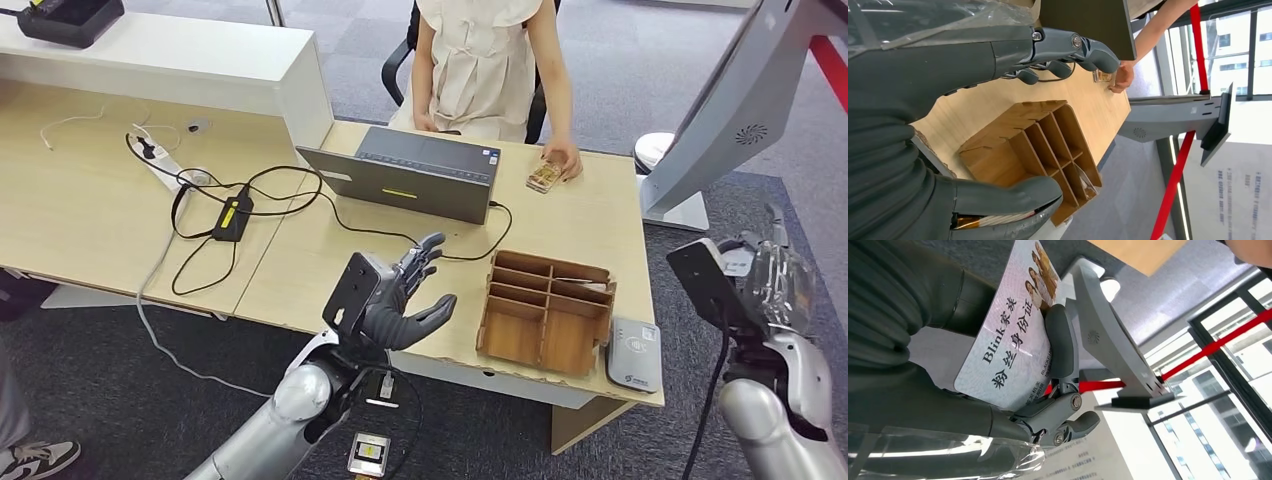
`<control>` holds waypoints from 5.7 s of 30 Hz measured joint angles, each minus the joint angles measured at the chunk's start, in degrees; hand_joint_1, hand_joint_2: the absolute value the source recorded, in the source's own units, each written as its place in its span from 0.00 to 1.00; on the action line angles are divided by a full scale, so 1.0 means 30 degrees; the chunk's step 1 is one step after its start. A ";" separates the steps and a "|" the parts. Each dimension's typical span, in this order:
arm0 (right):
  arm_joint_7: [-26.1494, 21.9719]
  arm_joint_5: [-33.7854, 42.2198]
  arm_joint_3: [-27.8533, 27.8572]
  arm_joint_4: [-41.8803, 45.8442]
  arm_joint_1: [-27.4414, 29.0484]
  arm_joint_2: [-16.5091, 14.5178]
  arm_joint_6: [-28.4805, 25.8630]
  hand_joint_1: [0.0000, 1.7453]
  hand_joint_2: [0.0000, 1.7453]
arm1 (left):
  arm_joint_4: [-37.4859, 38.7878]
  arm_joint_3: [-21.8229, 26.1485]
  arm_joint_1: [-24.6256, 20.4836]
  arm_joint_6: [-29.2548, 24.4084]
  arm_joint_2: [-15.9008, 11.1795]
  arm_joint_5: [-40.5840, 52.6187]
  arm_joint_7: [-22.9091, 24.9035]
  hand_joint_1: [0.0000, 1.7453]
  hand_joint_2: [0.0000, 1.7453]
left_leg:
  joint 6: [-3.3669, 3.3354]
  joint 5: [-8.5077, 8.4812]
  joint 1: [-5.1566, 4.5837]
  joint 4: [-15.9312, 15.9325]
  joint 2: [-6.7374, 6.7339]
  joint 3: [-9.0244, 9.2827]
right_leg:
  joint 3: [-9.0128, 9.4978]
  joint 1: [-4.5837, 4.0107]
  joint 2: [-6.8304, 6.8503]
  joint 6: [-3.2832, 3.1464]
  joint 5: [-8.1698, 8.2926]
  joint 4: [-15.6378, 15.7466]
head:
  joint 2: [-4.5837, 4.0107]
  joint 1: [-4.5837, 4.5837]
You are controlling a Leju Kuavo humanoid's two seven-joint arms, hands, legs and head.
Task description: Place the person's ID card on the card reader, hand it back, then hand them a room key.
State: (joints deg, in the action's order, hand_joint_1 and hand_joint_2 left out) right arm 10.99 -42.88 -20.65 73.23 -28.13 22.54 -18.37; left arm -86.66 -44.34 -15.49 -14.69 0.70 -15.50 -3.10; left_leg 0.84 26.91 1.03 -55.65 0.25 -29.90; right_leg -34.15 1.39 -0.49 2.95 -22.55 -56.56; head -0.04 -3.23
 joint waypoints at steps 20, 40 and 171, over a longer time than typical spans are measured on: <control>-0.2435 0.1389 -0.1570 -0.5501 -0.8442 -0.2905 0.2587 1.00 1.00 | 0.1408 -0.1393 -0.2040 0.1492 0.1036 -0.1257 -0.0408 0.00 1.00 | -0.0008 -0.0015 0.0009 0.0000 0.0008 -0.0036 | -0.0011 -0.0001 0.0011 0.0013 0.0011 -0.0016 | 0.0000 0.0004; -0.0984 0.2666 -0.2463 -1.4705 -1.2581 -0.6641 0.1352 0.75 1.00 | 0.1922 -0.2091 -0.2934 0.1031 0.1100 -0.1778 0.0299 0.00 1.00 | -0.0008 -0.0013 0.0013 -0.0007 0.0010 -0.0035 | -0.0017 -0.0009 0.0009 0.0013 0.0010 -0.0010 | 0.0000 0.0002; -0.0863 -0.2093 -0.5561 -0.6053 -0.0843 -0.3501 -0.0704 0.00 1.00 | 0.0168 0.0415 -0.2271 -0.0870 0.1370 -0.0793 -0.0987 0.00 1.00 | -0.0034 0.0038 0.0026 -0.0023 0.0009 0.0038 | 0.0087 -0.0026 0.0000 0.0056 -0.0019 0.0037 | 0.0000 0.0004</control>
State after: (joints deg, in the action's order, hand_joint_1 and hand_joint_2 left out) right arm 8.40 -49.16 -37.33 55.07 -30.66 12.03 -20.49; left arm -86.15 -43.10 -22.30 -17.31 4.81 -17.87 -6.07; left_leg 0.74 27.03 1.10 -55.72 0.27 -29.79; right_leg -33.89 1.32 -0.49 3.12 -22.61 -56.45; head -0.04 -3.22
